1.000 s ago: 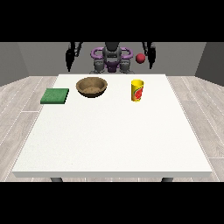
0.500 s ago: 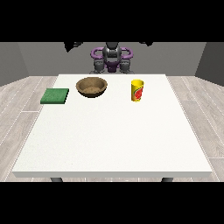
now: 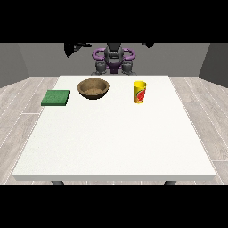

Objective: Pick the cup and pour the ball into the bowl, then pick the bowl and place it on the pad

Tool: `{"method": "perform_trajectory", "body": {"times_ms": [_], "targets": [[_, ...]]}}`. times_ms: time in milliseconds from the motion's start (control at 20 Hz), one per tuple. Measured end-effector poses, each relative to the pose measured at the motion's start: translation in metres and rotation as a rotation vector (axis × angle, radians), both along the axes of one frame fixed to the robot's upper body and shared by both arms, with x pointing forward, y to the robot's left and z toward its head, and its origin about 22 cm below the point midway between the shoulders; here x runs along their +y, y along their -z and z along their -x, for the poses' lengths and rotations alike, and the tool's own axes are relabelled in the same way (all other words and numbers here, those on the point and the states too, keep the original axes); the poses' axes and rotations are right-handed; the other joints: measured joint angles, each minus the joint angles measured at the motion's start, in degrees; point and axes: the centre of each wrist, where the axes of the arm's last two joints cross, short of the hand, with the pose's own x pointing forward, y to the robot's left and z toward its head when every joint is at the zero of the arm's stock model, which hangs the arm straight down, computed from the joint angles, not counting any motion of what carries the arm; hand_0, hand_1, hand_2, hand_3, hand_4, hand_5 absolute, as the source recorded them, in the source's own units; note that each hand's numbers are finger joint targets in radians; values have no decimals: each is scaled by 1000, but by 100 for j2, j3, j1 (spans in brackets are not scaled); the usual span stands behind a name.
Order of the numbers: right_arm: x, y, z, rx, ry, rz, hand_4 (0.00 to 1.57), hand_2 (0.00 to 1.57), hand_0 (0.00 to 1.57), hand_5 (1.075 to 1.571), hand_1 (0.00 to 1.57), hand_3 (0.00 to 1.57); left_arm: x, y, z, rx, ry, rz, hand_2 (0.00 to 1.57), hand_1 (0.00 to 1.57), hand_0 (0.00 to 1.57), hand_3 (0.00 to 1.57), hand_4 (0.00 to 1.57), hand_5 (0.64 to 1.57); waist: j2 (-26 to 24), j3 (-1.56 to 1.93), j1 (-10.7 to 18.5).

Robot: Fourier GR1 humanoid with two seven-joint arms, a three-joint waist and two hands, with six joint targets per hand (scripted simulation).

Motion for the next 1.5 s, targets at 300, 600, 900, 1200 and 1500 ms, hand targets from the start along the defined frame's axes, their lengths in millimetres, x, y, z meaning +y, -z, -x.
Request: {"method": "perform_trajectory", "body": {"times_ms": [300, 600, 900, 1200, 1500], "targets": [[3, -13, -29, -122, -38, 10, 0, 0, 0, 1562, 0, 0, 13, -9, -35, -126, -35, -69, 0, 0, 0, 0, 0, 1283, 1005, 1, -140], [-7, -20, -49, -201, -79, 30, 0, 0, 0, 1560, 0, 0, 42, -11, -70, -191, -94, -128, 0, 0, 0, 0, 0, 1258, 1644, -1, -357], [-10, -22, -63, -213, -92, 41, 0, 0, 0, 1562, 0, 0, 53, 16, -93, -197, -123, -151, 0, 0, 0, 0, 0, 1244, 1754, -1, -502], [-31, -13, -69, -227, -85, 30, 0, 0, 0, 1563, 0, 0, 55, 38, -107, -217, -160, -157, 0, 0, 0, 0, 0, 1238, 1868, 0, -606], [-46, -9, -71, -234, -104, 28, 0, 0, 0, 1558, 0, 0, 43, 65, -115, -217, -197, -151, 0, 0, 0, 0, 0, 1267, 1986, 0, -766]]}}
